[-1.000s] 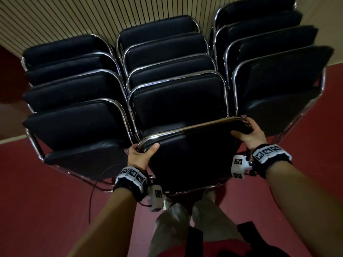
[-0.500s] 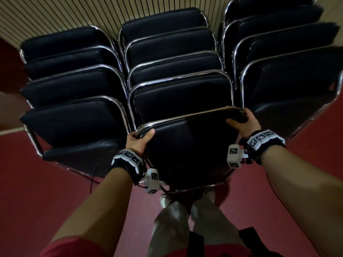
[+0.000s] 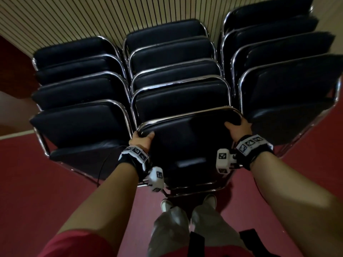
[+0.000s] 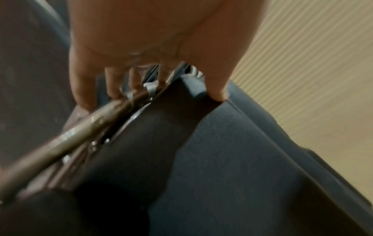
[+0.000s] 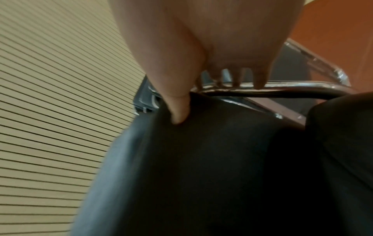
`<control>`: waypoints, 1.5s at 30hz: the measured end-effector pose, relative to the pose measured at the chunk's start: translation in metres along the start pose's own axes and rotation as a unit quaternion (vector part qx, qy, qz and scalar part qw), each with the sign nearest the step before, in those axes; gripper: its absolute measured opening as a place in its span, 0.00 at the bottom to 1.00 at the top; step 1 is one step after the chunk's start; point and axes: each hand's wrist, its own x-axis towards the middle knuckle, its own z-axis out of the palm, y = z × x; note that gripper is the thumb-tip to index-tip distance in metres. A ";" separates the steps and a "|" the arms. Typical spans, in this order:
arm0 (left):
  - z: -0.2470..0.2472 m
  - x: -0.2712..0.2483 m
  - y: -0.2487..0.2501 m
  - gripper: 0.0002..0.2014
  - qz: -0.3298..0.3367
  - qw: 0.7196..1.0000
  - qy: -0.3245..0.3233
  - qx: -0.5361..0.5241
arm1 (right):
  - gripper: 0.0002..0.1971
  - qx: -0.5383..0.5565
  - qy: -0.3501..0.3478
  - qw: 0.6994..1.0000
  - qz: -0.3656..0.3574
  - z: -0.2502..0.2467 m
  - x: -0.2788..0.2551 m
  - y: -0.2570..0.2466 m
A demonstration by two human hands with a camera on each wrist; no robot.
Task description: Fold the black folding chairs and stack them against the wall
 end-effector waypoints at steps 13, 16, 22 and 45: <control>-0.115 -0.093 0.004 0.28 0.068 0.995 0.047 0.051 | 0.35 0.011 -0.090 0.989 -0.114 0.062 -0.086 -0.063; -0.147 -0.101 0.001 0.34 0.089 0.994 0.036 0.055 | 0.33 -0.004 -0.116 0.985 -0.129 0.080 -0.109 -0.073; -0.287 -0.115 -0.025 0.24 0.166 0.981 0.083 0.063 | 0.31 -0.050 -0.160 0.958 -0.231 0.168 -0.222 -0.125; -0.552 -0.051 -0.037 0.12 0.271 0.950 0.075 0.138 | 0.25 -0.159 -0.232 0.899 -0.336 0.382 -0.385 -0.231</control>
